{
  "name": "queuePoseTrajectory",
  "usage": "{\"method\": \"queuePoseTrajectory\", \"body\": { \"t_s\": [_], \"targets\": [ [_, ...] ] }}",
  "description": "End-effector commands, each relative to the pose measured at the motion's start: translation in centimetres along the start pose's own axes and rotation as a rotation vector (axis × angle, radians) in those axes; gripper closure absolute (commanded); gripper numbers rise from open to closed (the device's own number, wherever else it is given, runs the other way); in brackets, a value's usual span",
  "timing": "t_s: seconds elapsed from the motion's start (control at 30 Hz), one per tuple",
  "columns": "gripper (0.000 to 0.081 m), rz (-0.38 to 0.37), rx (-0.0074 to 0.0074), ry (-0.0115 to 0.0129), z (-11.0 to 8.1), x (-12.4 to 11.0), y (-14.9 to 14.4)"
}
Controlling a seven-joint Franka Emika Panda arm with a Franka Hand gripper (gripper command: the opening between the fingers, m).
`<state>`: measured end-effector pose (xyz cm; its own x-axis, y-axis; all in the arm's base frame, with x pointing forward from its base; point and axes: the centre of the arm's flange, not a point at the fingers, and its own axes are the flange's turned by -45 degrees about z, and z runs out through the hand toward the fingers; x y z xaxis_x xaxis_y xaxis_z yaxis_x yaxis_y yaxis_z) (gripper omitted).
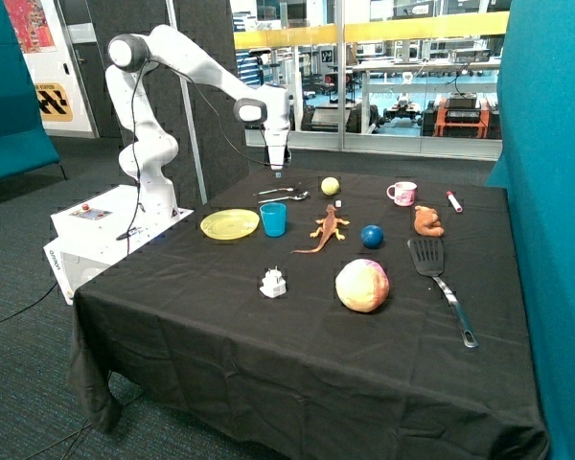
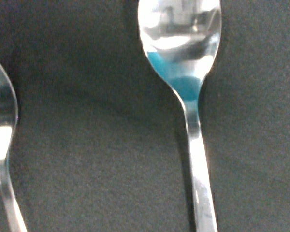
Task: Set the table
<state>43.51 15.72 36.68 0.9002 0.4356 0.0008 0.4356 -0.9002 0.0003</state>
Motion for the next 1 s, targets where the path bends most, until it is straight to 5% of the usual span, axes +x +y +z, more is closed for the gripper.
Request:
{"method": "queuePoseTrajectory", "body": {
  "t_s": [0.0, 0.97],
  "targets": [
    [0.0351, 0.007, 0.0003, -0.0008, 1.5, -0.1, 0.0],
    [0.0294, -0.019, 0.0003, -0.0008, 5.5, 0.9, -0.8]
  ]
}}
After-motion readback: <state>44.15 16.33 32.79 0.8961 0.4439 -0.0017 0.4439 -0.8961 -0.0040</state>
